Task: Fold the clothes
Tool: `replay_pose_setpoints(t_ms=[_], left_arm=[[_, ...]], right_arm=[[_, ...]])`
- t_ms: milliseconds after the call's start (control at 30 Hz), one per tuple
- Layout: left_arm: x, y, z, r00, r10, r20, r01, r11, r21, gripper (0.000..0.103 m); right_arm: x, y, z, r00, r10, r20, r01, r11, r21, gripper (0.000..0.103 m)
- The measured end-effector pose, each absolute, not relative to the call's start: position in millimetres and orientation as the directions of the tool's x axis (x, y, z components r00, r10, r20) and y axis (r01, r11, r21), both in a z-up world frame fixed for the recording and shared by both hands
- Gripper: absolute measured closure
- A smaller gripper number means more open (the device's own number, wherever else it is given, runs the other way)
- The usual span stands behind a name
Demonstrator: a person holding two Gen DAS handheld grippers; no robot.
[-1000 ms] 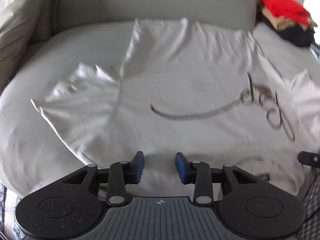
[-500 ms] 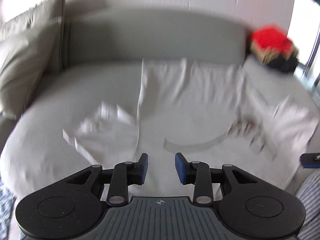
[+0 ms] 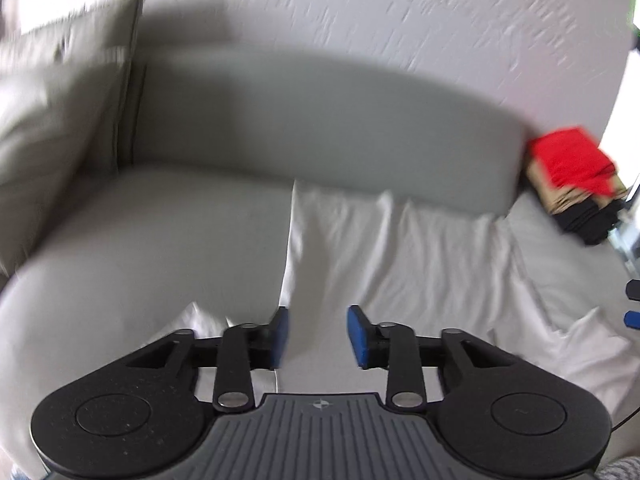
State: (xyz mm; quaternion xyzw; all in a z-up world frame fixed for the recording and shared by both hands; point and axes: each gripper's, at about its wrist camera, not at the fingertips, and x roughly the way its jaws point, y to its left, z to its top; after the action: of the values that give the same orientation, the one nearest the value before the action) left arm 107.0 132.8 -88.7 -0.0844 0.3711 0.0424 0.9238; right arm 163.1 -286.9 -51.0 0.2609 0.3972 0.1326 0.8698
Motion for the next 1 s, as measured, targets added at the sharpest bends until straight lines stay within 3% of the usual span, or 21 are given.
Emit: replay_pose_setpoints(t_ms=[33, 67, 233, 400, 467, 500, 533, 567, 633, 667, 733, 800, 900, 1000], left_arm=[[118, 131, -102, 0.703, 0.013, -0.711, -0.144, 0.982, -0.125, 0.084], [129, 129, -114, 0.690, 0.010, -0.724, -0.147, 0.981, -0.127, 0.084], [185, 117, -163, 0.644, 0.007, -0.765, -0.152, 0.981, -0.118, 0.084], [226, 106, -195, 0.634, 0.025, -0.773, -0.128, 0.989, -0.072, 0.085], [238, 103, -205, 0.638, 0.056, -0.768, -0.134, 0.990, -0.039, 0.078], [241, 107, -212, 0.620, 0.143, -0.771, -0.200, 0.980, 0.021, 0.082], [242, 114, -218, 0.593, 0.239, -0.769, -0.275, 0.958, 0.086, 0.086], [240, 121, -221, 0.578, 0.291, -0.762, -0.323, 0.940, 0.113, 0.090], [238, 131, -214, 0.578, 0.275, -0.768, -0.351, 0.934, 0.070, 0.091], [236, 130, -210, 0.583, 0.317, -0.748, -0.369, 0.923, 0.103, 0.091], [232, 129, -202, 0.601, 0.368, -0.710, -0.393, 0.909, 0.138, 0.091], [228, 131, -193, 0.626, 0.360, -0.692, -0.406, 0.908, 0.106, 0.085], [236, 132, -181, 0.676, 0.258, -0.690, -0.355, 0.935, 0.003, 0.072], [256, 129, -174, 0.693, 0.206, -0.691, -0.304, 0.952, -0.022, 0.071]], right_arm=[[173, -289, -67, 0.649, 0.409, -0.641, 0.000, 0.843, 0.538, 0.067], [182, -290, -81, 0.652, 0.387, -0.652, 0.017, 0.853, 0.522, 0.085], [221, -293, -138, 0.646, 0.294, -0.704, 0.088, 0.888, 0.451, 0.087], [257, -275, -172, 0.566, 0.396, -0.724, -0.031, 0.887, 0.461, 0.083], [266, -273, -187, 0.552, 0.327, -0.767, 0.005, 0.918, 0.396, 0.084], [271, -272, -195, 0.544, 0.292, -0.787, 0.023, 0.932, 0.362, 0.100], [268, -275, -198, 0.586, 0.141, -0.798, 0.098, 0.965, 0.242, 0.103], [264, -282, -200, 0.617, 0.075, -0.783, 0.141, 0.969, 0.204, 0.103], [256, -291, -203, 0.649, 0.127, -0.750, 0.137, 0.950, 0.280, 0.103], [252, -290, -199, 0.665, 0.139, -0.734, 0.119, 0.950, 0.288, 0.103], [244, -289, -190, 0.703, 0.160, -0.693, 0.096, 0.944, 0.315, 0.092], [243, -294, -181, 0.737, 0.174, -0.653, 0.097, 0.929, 0.357, 0.073], [252, -306, -173, 0.752, 0.210, -0.625, 0.105, 0.898, 0.428, 0.072], [285, -315, -173, 0.724, 0.256, -0.640, 0.132, 0.860, 0.493, 0.072]])
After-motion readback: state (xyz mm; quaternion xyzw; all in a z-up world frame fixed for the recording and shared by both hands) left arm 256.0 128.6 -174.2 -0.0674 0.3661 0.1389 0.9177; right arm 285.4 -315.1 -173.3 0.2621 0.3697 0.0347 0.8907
